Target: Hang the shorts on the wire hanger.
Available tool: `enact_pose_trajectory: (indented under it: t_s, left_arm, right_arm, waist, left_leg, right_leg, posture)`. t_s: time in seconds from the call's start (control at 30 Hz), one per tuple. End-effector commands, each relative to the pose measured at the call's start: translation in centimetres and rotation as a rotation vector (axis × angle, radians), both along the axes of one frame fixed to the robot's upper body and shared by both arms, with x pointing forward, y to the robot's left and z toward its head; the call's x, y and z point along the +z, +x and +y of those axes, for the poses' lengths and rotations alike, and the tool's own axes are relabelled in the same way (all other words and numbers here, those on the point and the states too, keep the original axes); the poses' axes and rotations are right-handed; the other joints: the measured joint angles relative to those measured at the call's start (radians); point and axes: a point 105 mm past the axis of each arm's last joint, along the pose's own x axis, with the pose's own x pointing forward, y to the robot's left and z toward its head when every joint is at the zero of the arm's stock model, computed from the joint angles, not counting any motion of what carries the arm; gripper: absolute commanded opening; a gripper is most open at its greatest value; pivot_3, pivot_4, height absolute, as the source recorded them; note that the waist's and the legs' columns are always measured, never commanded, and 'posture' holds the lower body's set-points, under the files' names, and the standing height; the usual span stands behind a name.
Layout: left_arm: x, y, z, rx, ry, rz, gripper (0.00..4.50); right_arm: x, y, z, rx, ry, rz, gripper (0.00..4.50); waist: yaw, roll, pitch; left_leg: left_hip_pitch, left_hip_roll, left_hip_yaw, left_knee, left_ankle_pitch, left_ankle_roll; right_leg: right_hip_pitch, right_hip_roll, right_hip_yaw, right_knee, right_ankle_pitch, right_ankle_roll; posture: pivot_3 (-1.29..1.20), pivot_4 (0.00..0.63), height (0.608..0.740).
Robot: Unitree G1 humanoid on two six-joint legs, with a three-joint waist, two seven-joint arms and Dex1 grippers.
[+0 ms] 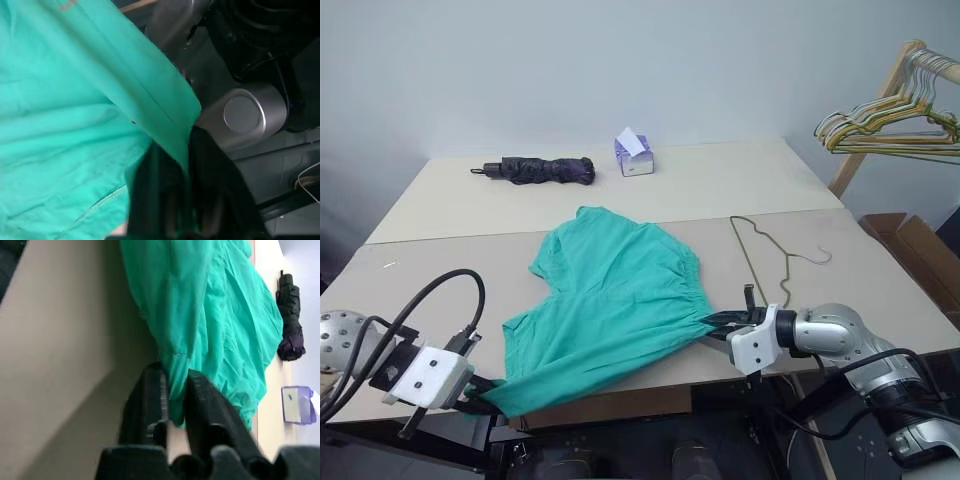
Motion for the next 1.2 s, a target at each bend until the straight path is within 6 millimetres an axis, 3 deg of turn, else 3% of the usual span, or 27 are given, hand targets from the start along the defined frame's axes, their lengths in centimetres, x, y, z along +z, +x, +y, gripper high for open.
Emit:
enact_pose_trajectory:
  t_s: [0.03, 0.17, 0.27, 0.3, 0.43, 0.63, 0.77, 0.93, 1.03, 1.2]
  left_arm:
    - [0.6, 0.4, 0.0, 0.052, -0.056, 0.055, 1.67]
    - [3.7, 1.9, 1.1, 0.119, -0.146, 0.061, 2.88]
    - [6.1, 3.0, 1.2, 0.165, -0.241, 0.063, 3.83]
    - [7.2, 3.7, 0.8, 0.198, -0.310, 0.055, 4.08]
    - [9.9, 6.5, -1.3, 0.307, -0.548, 0.028, 4.08]
    - [10.8, 8.7, -4.8, 0.356, -0.693, 0.030, 4.08]
    - [10.9, 9.2, -5.7, 0.354, -0.722, 0.021, 4.08]
    - [11.0, 9.5, -6.1, 0.344, -0.736, 0.016, 4.08]
    - [10.9, 9.9, -6.3, 0.348, -0.741, -0.007, 4.11]
    - [11.2, 10.7, -6.7, 0.369, -0.772, -0.036, 4.11]
  right_arm:
    - [2.1, -1.0, 0.0, -0.019, 0.043, 0.102, 2.00]
    - [3.8, -2.1, -1.2, -0.124, 0.093, 0.297, 3.28]
    - [5.0, -1.6, -2.5, -0.234, 0.149, 0.370, 4.34]
    - [5.6, -1.2, -3.4, -0.303, 0.179, 0.417, 4.50]
    - [6.7, 2.6, -7.0, -0.670, 0.338, 0.408, 4.50]
    - [4.4, 7.4, -11.6, -1.267, 0.455, 0.435, 4.50]
    - [3.3, 8.5, -13.5, -1.453, 0.430, 0.405, 4.50]
    - [0.9, 7.9, -13.8, -1.512, 0.373, 0.549, 4.50]
    - [-0.2, 8.2, -13.2, -1.507, 0.400, 0.629, 3.91]
    - [-0.9, 9.4, -13.4, -1.561, 0.448, 0.643, 2.19]
  waist:
    - [0.002, 0.000, 0.001]
    - [0.022, 0.000, 0.003]
    - [0.027, 0.000, 0.004]
    - [0.027, 0.000, 0.004]
    - [0.030, 0.000, 0.005]
    - [0.023, -0.001, 0.005]
    - [0.023, -0.001, 0.005]
    - [0.023, -0.001, 0.005]
    - [0.019, -0.001, 0.005]
    - [-0.004, -0.001, 0.005]
  left_leg:
    - [0.000, 0.000, 0.001, 0.000, 0.000, 0.000]
    - [-0.001, 0.002, 0.002, 0.002, -0.001, 0.001]
    - [-0.001, 0.006, 0.003, 0.002, -0.001, 0.000]
    - [-0.001, 0.006, 0.003, 0.002, -0.001, 0.000]
    - [-0.002, 0.006, 0.004, 0.003, -0.002, -0.001]
    - [-0.004, 0.006, 0.004, 0.004, -0.002, -0.002]
    - [-0.008, 0.006, 0.005, 0.004, -0.002, -0.002]
    - [-0.010, 0.006, 0.005, 0.005, -0.002, -0.002]
    - [-0.010, 0.006, 0.005, 0.006, -0.002, -0.002]
    - [-0.009, 0.008, 0.004, 0.006, -0.002, -0.002]
  right_leg:
    - [0.000, 0.000, 0.001, 0.000, 0.000, 0.000]
    - [0.000, 0.001, 0.001, 0.000, -0.001, 0.002]
    - [0.000, 0.004, 0.001, -0.005, -0.002, 0.005]
    - [0.000, 0.005, 0.001, -0.006, -0.001, 0.006]
    - [0.000, 0.005, 0.001, -0.006, -0.001, 0.006]
    - [-0.003, 0.007, 0.004, -0.006, 0.003, 0.001]
    - [-0.007, 0.008, 0.005, -0.006, 0.005, -0.001]
    - [-0.008, 0.008, 0.004, -0.006, 0.005, 0.000]
    - [-0.007, 0.008, 0.004, -0.006, 0.005, 0.000]
    - [-0.007, 0.010, 0.005, -0.006, 0.005, 0.001]
  posture:
    - [-0.06, 0.036, 0.740]
    - [-0.05, 0.036, 0.740]
    - [-0.05, 0.036, 0.740]
    - [-0.05, 0.035, 0.740]
    - [-0.05, 0.035, 0.740]
    - [-0.09, 0.030, 0.740]
    - [-0.09, 0.027, 0.740]
    - [-0.09, 0.025, 0.740]
    - [-0.09, 0.026, 0.740]
    - [-0.09, 0.027, 0.740]
